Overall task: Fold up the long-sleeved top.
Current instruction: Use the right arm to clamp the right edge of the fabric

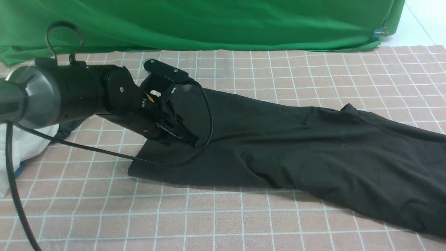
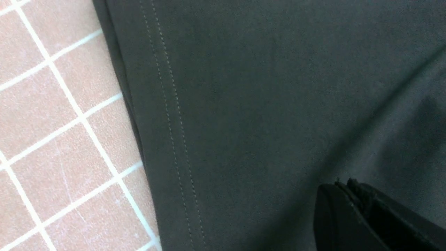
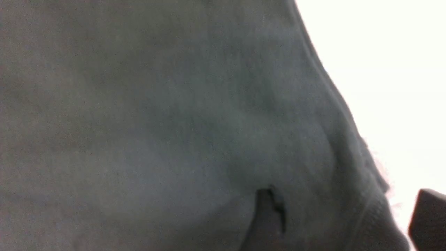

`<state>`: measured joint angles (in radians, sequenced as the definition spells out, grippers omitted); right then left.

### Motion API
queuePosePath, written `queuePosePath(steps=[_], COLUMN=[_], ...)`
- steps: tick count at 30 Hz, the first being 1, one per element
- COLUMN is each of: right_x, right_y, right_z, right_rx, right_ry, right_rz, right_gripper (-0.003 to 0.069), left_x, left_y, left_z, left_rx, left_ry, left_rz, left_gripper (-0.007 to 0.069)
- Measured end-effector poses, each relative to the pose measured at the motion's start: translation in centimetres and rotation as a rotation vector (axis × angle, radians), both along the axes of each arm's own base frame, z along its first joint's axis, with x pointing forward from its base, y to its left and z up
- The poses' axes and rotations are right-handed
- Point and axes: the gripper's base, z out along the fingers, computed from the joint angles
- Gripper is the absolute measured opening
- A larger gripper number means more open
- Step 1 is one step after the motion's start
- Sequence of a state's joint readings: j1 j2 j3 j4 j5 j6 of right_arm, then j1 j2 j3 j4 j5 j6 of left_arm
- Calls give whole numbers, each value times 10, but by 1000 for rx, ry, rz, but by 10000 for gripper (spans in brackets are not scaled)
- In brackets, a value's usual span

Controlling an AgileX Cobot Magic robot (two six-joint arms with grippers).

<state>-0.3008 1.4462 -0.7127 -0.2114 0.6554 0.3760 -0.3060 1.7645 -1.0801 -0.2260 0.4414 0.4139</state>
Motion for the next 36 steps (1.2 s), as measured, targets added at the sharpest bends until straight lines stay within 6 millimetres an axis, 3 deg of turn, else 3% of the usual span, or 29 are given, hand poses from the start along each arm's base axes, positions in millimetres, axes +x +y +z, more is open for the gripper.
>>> queuePosePath(steps=[8,18,20,27,30,36], right_x=[-14,-14,-14,-11,-10,-15], right_y=[-19,-25,-25,-24,-23,-26], right_z=[-36,-43,-43,-44,-44,-37], right_rx=[129,217,214,228,228,157], right_ry=[140,93,91,68,67,62], right_rz=[-101,-89,-73,-59,-30,-22], right_gripper=[560,546,491,155,95,87], left_x=[0,0,0,0,0,0], left_y=[0,0,0,0,0,0], left_z=[0,0,0,0,0,0], left_rx=[1,1,1,0,-1,1], left_ry=[5,5,5,5,6,5], left_rz=[-1,-1,-1,0,1,-1], left_gripper=[18,18,18,18,18,18])
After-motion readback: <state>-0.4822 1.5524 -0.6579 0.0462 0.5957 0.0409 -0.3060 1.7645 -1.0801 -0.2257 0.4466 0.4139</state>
